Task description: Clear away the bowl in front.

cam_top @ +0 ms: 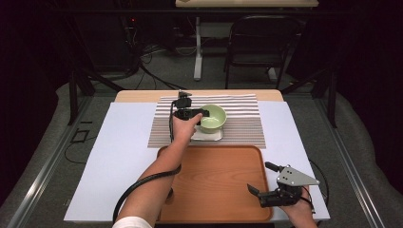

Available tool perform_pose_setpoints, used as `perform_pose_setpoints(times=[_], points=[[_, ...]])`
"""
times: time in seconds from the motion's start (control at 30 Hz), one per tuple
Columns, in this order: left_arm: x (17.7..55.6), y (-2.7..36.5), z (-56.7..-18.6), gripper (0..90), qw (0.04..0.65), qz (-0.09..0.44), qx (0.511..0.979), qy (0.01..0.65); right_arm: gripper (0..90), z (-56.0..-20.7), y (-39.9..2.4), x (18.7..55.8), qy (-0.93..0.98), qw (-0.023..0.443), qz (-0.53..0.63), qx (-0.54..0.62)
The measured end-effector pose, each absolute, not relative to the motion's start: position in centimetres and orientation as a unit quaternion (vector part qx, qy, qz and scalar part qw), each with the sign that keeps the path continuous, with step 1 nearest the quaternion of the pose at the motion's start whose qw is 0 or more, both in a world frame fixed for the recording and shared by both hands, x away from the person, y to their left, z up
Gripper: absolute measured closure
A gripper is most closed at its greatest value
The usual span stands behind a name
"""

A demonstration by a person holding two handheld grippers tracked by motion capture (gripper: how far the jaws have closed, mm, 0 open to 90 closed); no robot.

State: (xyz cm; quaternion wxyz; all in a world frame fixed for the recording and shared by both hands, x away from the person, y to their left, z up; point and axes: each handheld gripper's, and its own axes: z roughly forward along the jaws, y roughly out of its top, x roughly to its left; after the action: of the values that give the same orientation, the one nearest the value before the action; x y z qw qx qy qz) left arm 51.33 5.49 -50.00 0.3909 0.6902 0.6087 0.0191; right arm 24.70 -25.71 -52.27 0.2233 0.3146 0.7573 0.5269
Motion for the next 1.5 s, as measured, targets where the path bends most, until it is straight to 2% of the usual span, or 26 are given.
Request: perform_pose_setpoints(times=[0.27,0.67,1.0,1.2,1.33,1.5], points=[[51.7,5.1,-51.0,22.1,0.385,0.015,0.681,0.623,2.0,-52.3,-25.7,24.7,0.758,0.222,0.527,0.314],[52.0,4.3,-52.2,37.1,0.359,0.010,0.683,0.637,2.0,-52.3,-25.6,24.7,0.759,0.222,0.527,0.312],[52.1,5.0,-53.3,55.9,0.357,0.001,0.667,0.654,2.0,-52.3,-25.6,24.7,0.759,0.222,0.527,0.311],[52.1,5.1,-53.7,59.7,0.360,-0.011,0.657,0.662,2.0,-52.3,-25.6,24.7,0.759,0.222,0.527,0.311],[52.0,4.8,-53.6,66.5,0.359,-0.007,0.658,0.661,2.0,-52.3,-25.6,24.7,0.759,0.222,0.527,0.311],[52.0,4.7,-53.6,70.5,0.359,0.002,0.654,0.666,2.0,-52.3,-25.6,24.7,0.759,0.222,0.527,0.311]])
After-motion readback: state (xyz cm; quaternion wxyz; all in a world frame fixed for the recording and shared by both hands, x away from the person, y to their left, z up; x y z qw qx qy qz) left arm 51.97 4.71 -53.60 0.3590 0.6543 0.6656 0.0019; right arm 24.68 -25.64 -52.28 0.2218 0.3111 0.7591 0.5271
